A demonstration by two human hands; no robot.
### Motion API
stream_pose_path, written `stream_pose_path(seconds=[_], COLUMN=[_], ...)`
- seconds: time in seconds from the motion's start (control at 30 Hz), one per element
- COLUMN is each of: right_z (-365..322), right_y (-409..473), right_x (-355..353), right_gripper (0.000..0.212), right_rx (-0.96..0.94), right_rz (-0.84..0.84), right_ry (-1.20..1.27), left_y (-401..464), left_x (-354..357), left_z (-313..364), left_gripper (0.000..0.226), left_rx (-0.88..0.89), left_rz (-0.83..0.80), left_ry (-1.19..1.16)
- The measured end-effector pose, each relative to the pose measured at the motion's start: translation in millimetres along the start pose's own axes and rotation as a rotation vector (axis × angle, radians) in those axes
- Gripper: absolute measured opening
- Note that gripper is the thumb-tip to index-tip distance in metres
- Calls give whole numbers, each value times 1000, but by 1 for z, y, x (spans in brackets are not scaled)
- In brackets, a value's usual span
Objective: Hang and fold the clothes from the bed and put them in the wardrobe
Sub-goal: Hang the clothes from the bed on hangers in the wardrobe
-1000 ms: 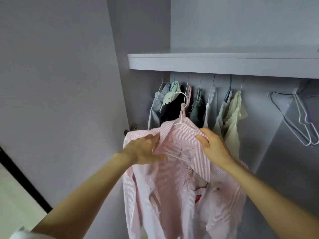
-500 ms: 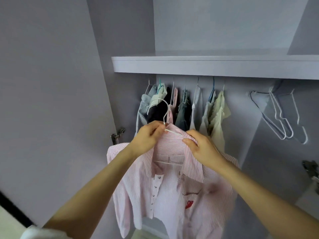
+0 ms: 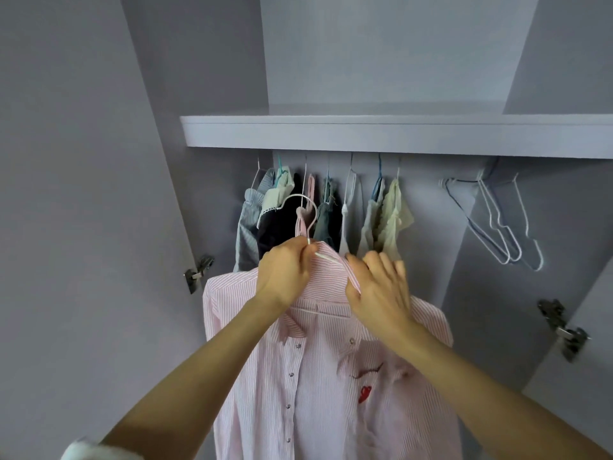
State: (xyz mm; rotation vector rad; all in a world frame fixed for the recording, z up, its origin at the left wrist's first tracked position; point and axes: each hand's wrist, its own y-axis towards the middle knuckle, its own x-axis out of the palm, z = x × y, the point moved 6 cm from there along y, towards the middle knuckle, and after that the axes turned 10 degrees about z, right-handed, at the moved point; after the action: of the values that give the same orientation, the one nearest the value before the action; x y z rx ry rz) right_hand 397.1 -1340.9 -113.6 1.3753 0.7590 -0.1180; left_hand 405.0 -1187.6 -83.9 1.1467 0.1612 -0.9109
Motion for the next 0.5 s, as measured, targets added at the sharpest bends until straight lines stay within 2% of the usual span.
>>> stream_pose_path(seconds=[0.1, 0.2, 0.27, 0.4, 0.47, 0.5], right_z=[9, 10, 11, 8, 23, 33], right_y=[8, 17, 19, 8, 5, 5], right_x=[-4, -9, -6, -3, -7, -10], right_gripper=[40, 38, 37, 24, 39, 38], right_rx=[29, 229, 328, 217, 206, 198], right_rz=[-29, -138, -172, -246, -168, -97], right_ry=[10, 200, 402, 600, 531, 438], left_y=[-1, -4, -1, 7, 7, 8], left_x=[3, 8, 6, 7, 6, 4], left_z=[-1, 2, 0, -17, -23, -25], left_gripper=[29, 29, 28, 24, 23, 22], left_rx=[-8, -10, -30, -53, -79, -88], left_rz=[-16, -12, 34, 48, 37, 36], left_ry=[131, 192, 144, -86, -154, -181])
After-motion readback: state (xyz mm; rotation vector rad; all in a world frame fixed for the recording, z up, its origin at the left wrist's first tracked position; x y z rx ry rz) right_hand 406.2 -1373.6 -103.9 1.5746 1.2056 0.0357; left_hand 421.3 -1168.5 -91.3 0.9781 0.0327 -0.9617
